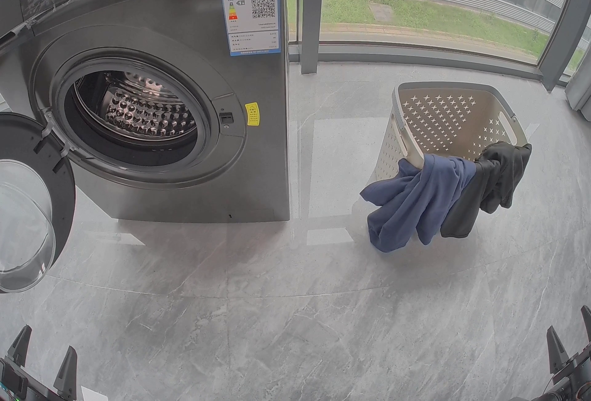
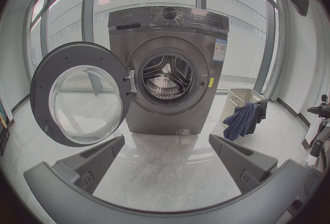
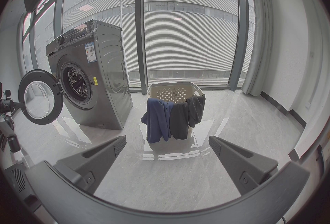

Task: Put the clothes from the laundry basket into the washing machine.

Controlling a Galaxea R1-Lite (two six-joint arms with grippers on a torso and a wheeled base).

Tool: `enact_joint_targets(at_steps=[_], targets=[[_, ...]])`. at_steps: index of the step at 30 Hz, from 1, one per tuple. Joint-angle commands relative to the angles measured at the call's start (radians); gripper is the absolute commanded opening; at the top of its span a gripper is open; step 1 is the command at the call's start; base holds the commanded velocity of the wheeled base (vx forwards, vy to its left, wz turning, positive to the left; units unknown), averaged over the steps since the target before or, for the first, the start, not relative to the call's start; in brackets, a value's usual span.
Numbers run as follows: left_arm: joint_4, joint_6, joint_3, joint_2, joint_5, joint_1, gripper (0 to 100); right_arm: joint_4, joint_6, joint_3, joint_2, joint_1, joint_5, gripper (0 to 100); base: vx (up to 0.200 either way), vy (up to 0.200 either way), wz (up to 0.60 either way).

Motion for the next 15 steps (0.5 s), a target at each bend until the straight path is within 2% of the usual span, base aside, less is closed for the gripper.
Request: enact_joint_targets(at_steps=[1,4,15], targets=[[0.000,-0.002,0.016,-0.012,0.000,0.000,100,0.000,-0.002,0.016,-0.007,0.000,0.000,100,0.000,0.000,0.00],[0.000,0.000,0.016,-0.012,0.000,0.000,100,0.000,-0.002,0.016,-0.007,0.000,0.000,100,0.000,0.000,0.00],[0.000,0.000,0.016,-0.012,0.000,0.000,100,0.000,-0.002,0.016,-0.007,0.000,0.000,100,0.000,-0.200,0.00]])
